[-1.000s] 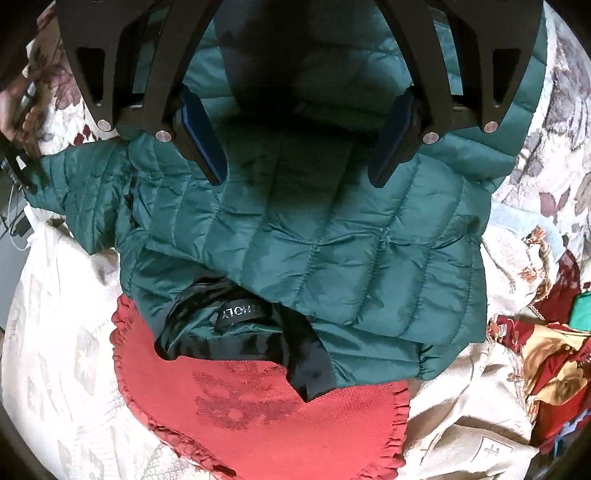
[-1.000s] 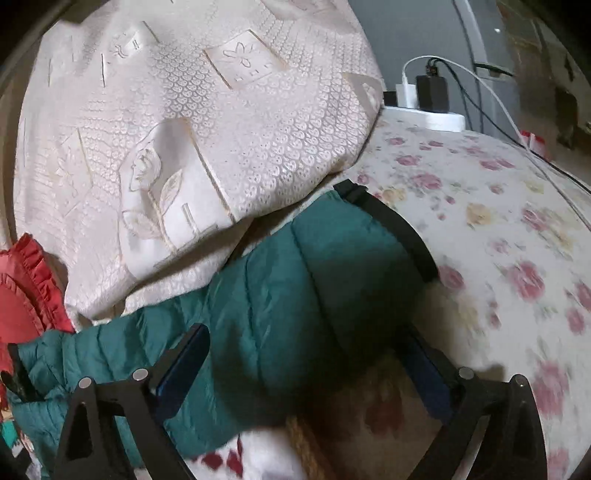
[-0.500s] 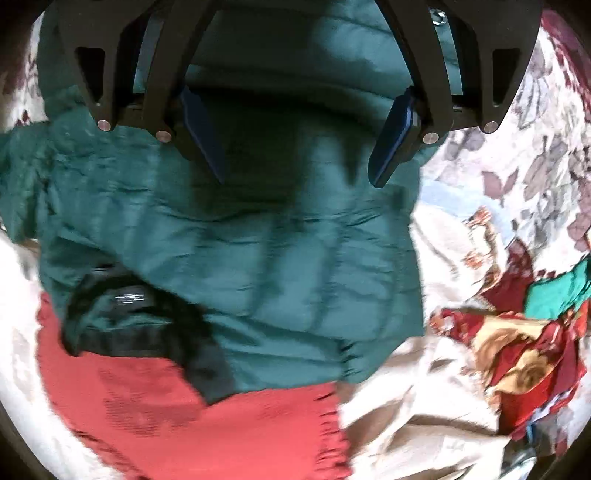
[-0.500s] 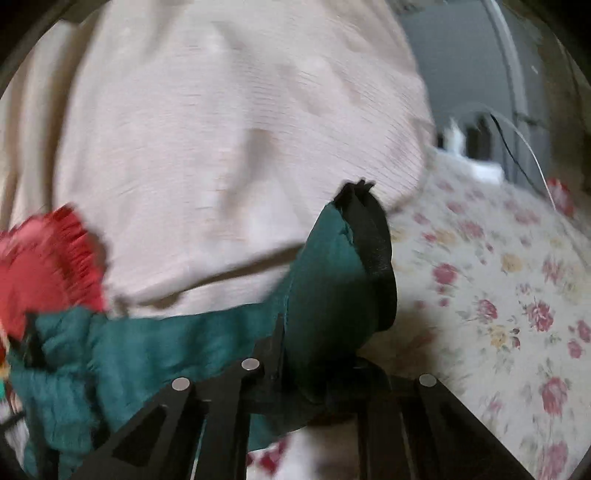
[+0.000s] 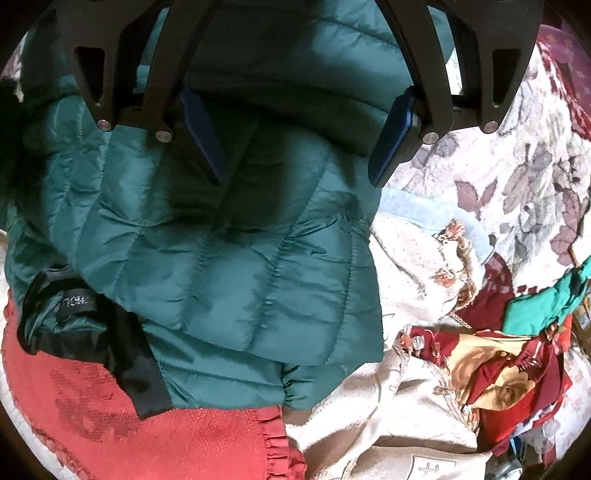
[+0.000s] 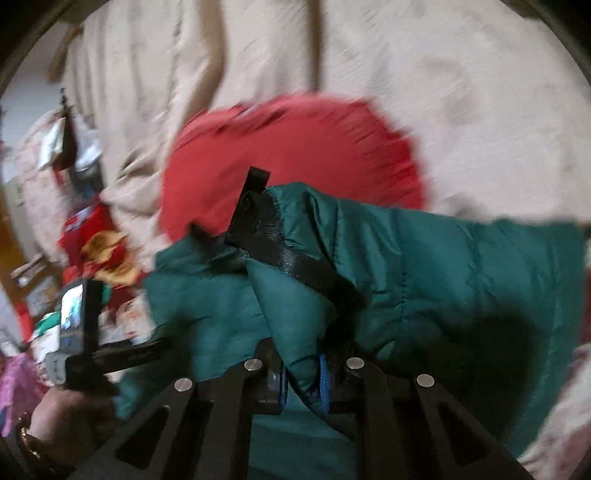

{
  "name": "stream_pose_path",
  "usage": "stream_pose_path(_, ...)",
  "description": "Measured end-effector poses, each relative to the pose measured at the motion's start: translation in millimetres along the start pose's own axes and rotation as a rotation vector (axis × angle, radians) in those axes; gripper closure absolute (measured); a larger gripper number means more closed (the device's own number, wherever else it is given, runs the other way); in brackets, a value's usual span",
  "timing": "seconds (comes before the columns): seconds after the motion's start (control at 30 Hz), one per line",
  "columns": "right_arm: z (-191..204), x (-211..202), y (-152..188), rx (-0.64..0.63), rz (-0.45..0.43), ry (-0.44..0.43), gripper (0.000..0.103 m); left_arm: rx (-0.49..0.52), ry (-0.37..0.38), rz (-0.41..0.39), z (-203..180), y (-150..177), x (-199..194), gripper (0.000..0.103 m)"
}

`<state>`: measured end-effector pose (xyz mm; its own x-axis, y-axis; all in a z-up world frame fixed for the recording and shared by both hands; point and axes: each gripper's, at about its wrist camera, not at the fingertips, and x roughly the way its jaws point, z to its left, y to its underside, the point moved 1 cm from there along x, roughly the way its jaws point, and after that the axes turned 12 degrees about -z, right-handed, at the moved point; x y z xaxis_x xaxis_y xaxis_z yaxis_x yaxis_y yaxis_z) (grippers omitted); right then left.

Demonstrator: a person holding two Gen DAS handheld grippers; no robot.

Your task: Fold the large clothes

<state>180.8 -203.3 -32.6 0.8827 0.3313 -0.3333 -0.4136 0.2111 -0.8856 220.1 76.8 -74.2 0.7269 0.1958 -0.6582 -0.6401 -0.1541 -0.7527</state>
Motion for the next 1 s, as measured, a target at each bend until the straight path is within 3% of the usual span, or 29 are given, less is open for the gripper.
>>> stream_pose_path(0.13,38,37,43,-0.011,0.07,-0.136,0.091,-0.012,0.045,0.013,-6,0,2,0.024)
stream_pose_path(0.23,43,61,69,-0.027,0.177,-0.144,0.09,-0.002,0.056,0.016,-12,0,5,0.024)
stream_pose_path(0.3,41,68,74,-0.007,0.228,-0.143,0.08,-0.01,0.06,0.016,-13,-1,6,0.024)
stream_pose_path(0.33,40,68,74,0.001,0.229,-0.15,0.067,-0.013,0.06,0.017,-13,-1,7,0.024)
stream_pose_path(0.43,41,61,71,0.007,0.214,-0.157,0.045,-0.021,0.037,0.009,-6,-2,7,0.024)
stream_pose_path(0.5,43,53,64,0.013,0.217,-0.165,0.042,-0.06,0.026,-0.008,3,-3,3,0.024)
stream_pose_path(0.57,47,38,59,-0.004,0.218,-0.149,0.042,-0.122,0.069,-0.019,10,-5,-3,0.024)
stream_pose_path(0.63,44,22,47,-0.039,0.222,-0.088,0.04,-0.168,0.158,-0.027,8,-6,-9,0.024)
stream_pose_path(0.73,24,-9,40,-0.092,0.227,0.13,0.025,-0.197,0.329,-0.026,-8,-5,-17,0.024)
stream_pose_path(0.83,0,-35,52,-0.14,0.243,0.321,0.023,-0.16,0.459,0.008,-32,-1,-21,0.024)
stream_pose_path(0.93,-21,-37,75,-0.106,0.329,0.371,0.023,-0.096,0.553,0.029,-56,4,-25,0.024)
stream_pose_path(1.0,-29,-29,84,-0.01,0.388,0.345,0.022,-0.034,0.546,0.082,-71,12,-18,0.024)
